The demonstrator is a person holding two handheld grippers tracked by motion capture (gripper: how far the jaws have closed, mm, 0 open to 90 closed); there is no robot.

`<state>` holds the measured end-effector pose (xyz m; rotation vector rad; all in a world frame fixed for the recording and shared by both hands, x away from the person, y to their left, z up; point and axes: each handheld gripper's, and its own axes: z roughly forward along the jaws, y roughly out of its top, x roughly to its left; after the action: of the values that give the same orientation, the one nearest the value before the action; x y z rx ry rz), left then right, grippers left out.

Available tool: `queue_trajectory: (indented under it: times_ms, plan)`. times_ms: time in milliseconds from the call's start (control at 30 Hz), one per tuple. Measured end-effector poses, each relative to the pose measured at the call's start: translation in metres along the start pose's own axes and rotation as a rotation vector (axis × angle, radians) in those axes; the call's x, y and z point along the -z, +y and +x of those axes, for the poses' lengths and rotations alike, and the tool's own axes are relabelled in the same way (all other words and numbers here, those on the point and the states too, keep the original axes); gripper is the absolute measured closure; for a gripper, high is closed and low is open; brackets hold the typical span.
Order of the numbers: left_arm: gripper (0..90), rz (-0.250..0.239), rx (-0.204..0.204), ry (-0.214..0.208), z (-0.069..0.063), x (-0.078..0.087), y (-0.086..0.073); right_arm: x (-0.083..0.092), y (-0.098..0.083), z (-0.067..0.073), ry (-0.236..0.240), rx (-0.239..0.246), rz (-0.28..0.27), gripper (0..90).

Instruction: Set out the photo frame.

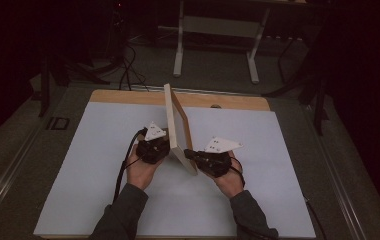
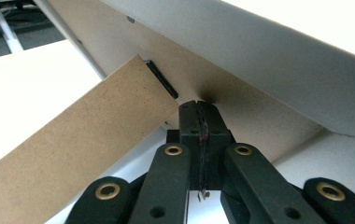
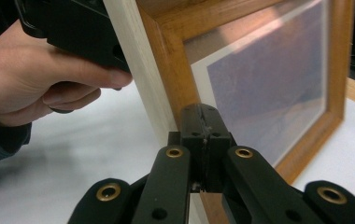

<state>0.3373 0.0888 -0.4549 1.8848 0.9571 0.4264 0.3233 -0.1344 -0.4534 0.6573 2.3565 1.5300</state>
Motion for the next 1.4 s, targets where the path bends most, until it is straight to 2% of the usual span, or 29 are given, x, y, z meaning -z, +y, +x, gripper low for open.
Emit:
queue_trajectory:
  times_ms: [267,667,800,900,1100,1233,1400]
  plan:
    - [90.0,-0.001,-0.025,-0.023,-0.001,0.0,0.0,-0.005,0.003,0.003,0.01,0.004,0.0,89.9]
    - [90.0,-0.002,-0.024,-0.055,0.006,0.0,-0.001,-0.011,0.007,0.007,0.021,0.005,-0.002,89.9]
    - [90.0,-0.009,-0.022,-0.084,0.012,0.0,-0.002,-0.015,0.009,0.008,0.023,0.001,-0.005,89.9]
    - [90.0,-0.012,-0.038,-0.088,0.014,0.0,-0.002,-0.016,0.01,0.008,0.019,-0.005,-0.011,89.9]
    - [90.0,-0.016,-0.03,-0.112,0.019,0.0,-0.003,-0.02,0.011,0.006,0.007,-0.019,-0.014,89.9]
    - [90.0,-0.029,-0.012,-0.088,0.018,0.004,-0.004,-0.022,0.011,0.007,0.005,-0.016,-0.009,89.9]
    - [78.6,-0.04,0.008,-0.059,0.021,0.012,-0.006,-0.022,0.005,0.005,0.006,-0.016,0.015,89.8]
